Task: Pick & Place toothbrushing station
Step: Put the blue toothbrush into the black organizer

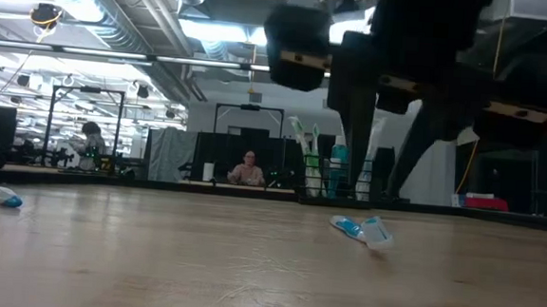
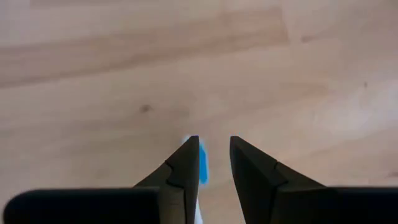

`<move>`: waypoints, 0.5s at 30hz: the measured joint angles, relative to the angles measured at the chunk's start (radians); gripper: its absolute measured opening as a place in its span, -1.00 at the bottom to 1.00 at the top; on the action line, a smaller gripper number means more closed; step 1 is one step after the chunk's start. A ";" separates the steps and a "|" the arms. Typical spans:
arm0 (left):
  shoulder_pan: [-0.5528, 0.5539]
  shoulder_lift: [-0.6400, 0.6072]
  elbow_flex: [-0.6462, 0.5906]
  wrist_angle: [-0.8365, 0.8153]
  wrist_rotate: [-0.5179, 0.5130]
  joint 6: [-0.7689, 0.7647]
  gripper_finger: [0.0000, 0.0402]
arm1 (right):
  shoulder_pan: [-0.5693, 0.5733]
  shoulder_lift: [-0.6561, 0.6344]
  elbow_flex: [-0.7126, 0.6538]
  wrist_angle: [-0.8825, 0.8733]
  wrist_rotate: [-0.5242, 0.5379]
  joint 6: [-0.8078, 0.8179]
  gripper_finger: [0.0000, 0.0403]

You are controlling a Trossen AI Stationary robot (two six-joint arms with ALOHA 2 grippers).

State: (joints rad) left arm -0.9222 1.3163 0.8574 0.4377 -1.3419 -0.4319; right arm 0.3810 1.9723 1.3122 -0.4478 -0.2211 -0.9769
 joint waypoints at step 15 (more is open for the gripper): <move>0.000 0.000 0.000 0.007 0.000 -0.001 -0.45 | -0.019 0.068 0.001 -0.006 -0.004 0.061 -0.55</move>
State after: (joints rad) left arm -0.9222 1.3163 0.8574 0.4446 -1.3422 -0.4324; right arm 0.3618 2.0407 1.3128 -0.4538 -0.2252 -0.9161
